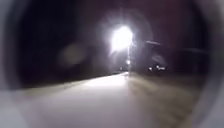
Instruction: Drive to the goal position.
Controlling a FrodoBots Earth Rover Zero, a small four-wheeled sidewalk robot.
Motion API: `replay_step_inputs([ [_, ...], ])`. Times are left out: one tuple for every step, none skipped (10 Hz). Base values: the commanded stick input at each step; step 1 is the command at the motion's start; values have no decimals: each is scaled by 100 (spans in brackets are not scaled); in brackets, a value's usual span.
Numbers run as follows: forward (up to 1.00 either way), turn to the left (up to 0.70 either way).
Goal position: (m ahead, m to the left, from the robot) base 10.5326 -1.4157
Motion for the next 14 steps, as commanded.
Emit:
replay_step_inputs([
  [100, 0],
  [100, 0],
  [100, 0],
  [100, 0],
  [100, 0],
  [100, 0],
  [100, 0],
  [100, 0],
  [100, 0],
  [100, 0],
  [100, 0],
  [100, 0],
  [100, 0],
  [100, 0],
])
